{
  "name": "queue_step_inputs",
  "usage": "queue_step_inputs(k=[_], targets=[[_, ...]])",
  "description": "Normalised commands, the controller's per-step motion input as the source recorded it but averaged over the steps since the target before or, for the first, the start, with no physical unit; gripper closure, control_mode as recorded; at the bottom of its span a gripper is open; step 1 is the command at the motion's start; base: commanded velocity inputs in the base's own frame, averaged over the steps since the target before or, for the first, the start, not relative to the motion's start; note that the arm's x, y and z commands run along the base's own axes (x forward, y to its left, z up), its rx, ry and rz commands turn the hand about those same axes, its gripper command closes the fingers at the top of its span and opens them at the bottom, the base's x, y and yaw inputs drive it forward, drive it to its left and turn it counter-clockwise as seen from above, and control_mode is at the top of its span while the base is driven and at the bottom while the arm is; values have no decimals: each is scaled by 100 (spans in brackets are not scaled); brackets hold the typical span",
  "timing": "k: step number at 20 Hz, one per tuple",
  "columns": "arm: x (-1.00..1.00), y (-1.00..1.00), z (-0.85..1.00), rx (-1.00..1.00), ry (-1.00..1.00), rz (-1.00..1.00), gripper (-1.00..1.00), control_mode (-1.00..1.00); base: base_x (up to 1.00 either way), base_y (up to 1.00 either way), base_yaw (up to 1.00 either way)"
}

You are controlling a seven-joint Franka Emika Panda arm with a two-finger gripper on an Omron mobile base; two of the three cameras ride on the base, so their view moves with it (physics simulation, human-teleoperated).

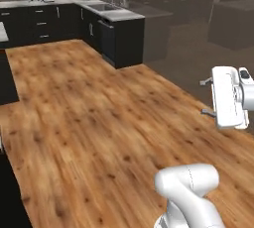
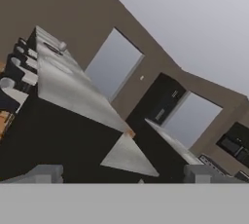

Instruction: Retrieve the wine glasses from the counter and place one next to each plate.

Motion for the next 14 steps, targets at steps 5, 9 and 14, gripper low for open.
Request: queue_step_inputs(k=[5,9,14], targets=[[0,0,0,0,0,0,-100,100,100,44,41],[0,0,0,0,0,0,-100,100,96,13,53],[0,0,0,0,0,0,-100,100,55,-8,49]])
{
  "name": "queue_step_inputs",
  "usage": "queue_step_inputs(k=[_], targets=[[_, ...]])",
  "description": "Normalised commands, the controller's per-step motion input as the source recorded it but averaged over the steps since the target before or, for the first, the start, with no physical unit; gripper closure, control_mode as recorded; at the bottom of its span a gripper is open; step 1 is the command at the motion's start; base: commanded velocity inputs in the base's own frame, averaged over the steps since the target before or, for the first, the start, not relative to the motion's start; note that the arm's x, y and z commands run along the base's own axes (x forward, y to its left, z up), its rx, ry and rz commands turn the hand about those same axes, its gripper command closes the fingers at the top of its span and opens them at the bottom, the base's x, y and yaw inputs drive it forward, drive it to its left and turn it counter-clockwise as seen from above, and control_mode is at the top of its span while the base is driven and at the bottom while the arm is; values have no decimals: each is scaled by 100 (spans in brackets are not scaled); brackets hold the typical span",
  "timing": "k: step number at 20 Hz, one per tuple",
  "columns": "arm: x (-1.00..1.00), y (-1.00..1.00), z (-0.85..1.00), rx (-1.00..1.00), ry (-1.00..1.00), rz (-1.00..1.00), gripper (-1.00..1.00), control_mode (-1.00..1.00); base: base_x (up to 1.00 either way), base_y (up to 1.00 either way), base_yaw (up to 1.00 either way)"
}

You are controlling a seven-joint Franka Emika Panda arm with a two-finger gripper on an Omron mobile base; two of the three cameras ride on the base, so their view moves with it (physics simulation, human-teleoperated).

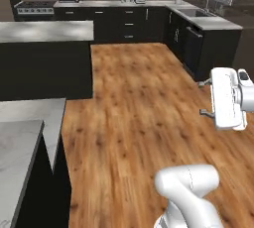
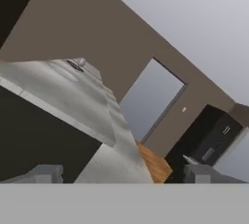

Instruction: Retrieve the wine glasses from the counter and place one next to each plate.

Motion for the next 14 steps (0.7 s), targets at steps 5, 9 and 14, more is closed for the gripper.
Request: queue_step_inputs(k=[5,9,14], targets=[[0,0,0,0,0,0,-100,100,59,-4,40],[0,0,0,0,0,0,-100,100,73,0,46],[0,0,0,0,0,0,-100,100,43,-86,19]])
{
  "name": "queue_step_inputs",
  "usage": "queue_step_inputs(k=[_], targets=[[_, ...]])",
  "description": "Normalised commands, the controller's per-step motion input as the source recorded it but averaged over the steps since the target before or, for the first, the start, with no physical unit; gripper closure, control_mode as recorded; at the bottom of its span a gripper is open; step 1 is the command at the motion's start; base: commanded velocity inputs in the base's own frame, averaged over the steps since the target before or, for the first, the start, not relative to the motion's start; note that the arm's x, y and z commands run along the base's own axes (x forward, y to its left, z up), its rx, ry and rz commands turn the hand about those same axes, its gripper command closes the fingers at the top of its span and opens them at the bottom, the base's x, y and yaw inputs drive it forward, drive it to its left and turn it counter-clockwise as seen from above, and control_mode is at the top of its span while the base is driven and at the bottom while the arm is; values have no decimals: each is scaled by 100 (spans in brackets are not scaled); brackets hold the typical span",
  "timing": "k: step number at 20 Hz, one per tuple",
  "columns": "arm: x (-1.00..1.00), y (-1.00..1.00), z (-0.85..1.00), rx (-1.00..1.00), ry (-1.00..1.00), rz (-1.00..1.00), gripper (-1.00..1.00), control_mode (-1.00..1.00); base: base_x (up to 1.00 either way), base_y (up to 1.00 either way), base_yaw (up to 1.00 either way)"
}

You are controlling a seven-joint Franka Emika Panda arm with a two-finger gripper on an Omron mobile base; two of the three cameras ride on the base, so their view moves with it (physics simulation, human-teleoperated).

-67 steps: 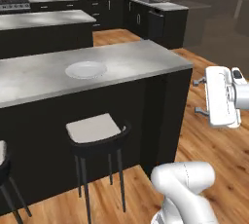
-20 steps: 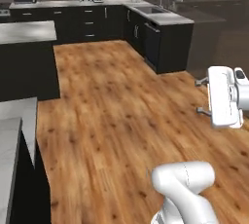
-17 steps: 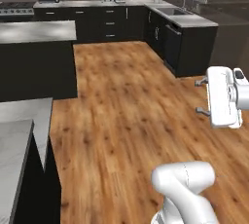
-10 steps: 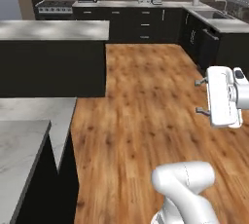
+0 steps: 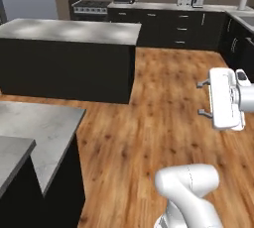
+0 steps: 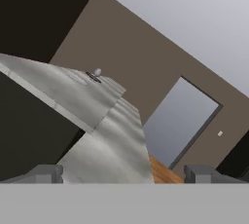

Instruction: Retrieve the wine glasses from the counter and place one next to each plate.

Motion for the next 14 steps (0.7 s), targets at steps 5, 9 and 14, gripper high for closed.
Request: queue_step_inputs(k=[5,9,14], targets=[[0,0,0,0,0,0,-100,100,72,-100,2],[0,0,0,0,0,0,-100,100,100,-98,0],[0,0,0,0,0,0,-100,100,100,-59,0]])
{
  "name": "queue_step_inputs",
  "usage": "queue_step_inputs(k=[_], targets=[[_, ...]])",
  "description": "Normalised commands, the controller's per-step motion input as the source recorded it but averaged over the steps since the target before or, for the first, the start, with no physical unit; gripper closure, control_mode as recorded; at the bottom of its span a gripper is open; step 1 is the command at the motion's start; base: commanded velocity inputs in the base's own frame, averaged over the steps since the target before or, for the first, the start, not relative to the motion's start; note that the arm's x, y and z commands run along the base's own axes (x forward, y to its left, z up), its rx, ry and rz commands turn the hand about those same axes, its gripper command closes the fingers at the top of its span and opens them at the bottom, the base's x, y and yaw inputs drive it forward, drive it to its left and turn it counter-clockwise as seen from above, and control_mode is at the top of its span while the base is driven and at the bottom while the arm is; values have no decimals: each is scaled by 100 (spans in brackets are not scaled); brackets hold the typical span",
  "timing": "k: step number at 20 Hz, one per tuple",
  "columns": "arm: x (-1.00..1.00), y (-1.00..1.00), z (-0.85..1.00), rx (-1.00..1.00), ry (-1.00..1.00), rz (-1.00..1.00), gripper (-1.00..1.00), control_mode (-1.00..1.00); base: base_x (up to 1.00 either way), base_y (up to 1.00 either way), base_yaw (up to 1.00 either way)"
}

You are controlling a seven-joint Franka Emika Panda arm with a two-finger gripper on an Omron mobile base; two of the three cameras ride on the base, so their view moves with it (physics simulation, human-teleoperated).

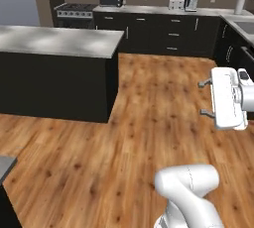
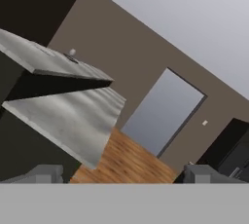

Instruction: Retrieve the wine glasses from the counter and place one next to each plate.

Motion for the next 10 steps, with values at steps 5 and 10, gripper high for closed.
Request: queue_step_inputs(k=[5,10], targets=[[0,0,0,0,0,0,-100,100,100,-59,0],[0,0,0,0,0,0,-100,100,100,-50,1]])
